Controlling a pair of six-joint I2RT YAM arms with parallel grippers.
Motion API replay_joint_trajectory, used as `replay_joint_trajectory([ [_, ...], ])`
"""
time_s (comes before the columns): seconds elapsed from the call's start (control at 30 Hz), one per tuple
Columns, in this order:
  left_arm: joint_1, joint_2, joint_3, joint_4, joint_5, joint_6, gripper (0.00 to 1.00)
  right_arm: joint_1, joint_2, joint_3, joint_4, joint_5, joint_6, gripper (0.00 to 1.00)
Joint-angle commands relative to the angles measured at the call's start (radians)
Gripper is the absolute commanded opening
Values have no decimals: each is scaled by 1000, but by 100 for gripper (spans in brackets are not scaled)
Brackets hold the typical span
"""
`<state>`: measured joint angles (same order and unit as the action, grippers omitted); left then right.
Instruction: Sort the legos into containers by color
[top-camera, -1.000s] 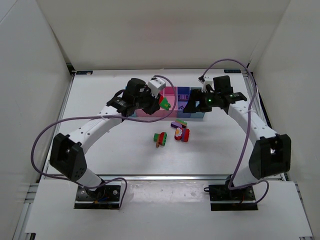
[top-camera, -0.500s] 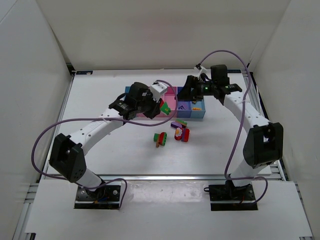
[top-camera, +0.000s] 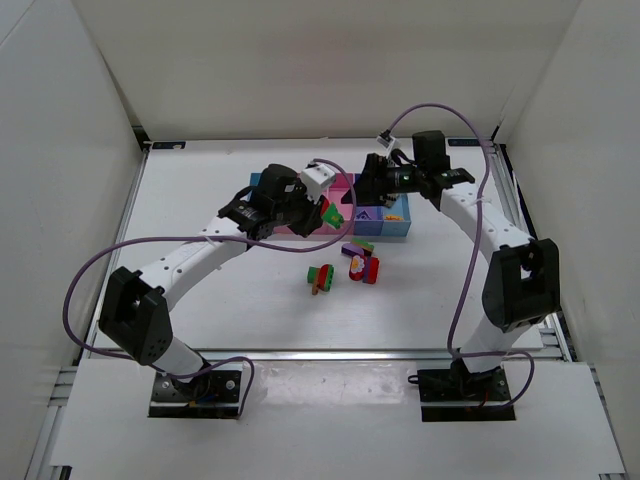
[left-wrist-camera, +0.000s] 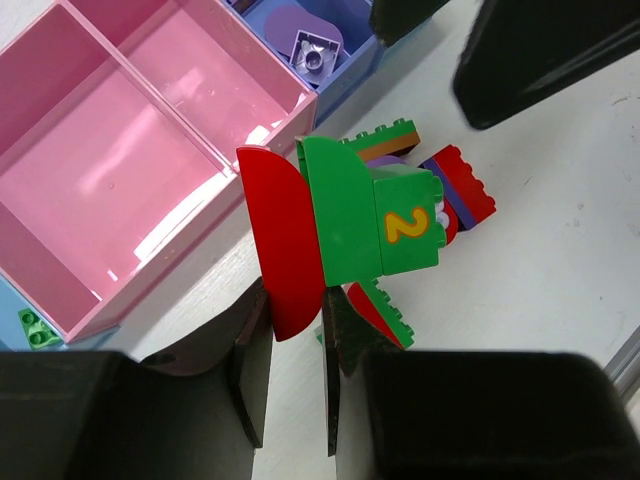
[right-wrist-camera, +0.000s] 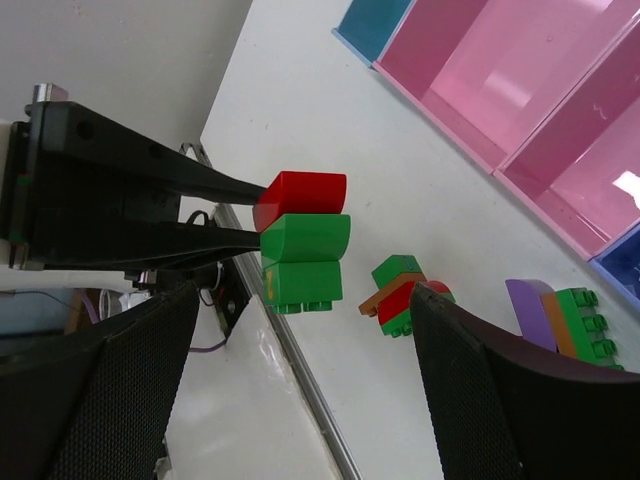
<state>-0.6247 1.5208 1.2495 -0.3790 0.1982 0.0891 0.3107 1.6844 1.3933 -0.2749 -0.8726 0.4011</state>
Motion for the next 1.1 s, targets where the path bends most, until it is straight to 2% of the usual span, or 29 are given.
replay_joint_trajectory([
  [0.0, -7, -10, 21, 40, 9, -11, 11, 16, 20, 52, 29, -35, 7, 89],
  [0.53, -10, 15, 44, 68, -6, -23, 11, 62, 70, 84, 52, -45, 30, 86],
  [0.73, -12, 19, 54, 80, -9, -26, 10, 65, 80, 81, 49, -46, 30, 81],
  [0.9, -10, 29, 62, 92, -19, -31, 10, 65, 87, 78, 57, -62, 31, 58],
  [0.93, -10, 32, 62, 94, -19, -31, 10, 67, 89, 79, 59, -66, 30, 46],
  [1.0, -10, 36, 67, 101, -28, -29, 10, 65, 89, 82, 62, -69, 31, 38],
  [1.03, -10, 44, 70, 101, -34, -32, 10, 65, 90, 79, 65, -74, 30, 26],
  [1.07, -9, 47, 73, 101, -37, -35, 10, 67, 92, 79, 68, -77, 31, 22],
])
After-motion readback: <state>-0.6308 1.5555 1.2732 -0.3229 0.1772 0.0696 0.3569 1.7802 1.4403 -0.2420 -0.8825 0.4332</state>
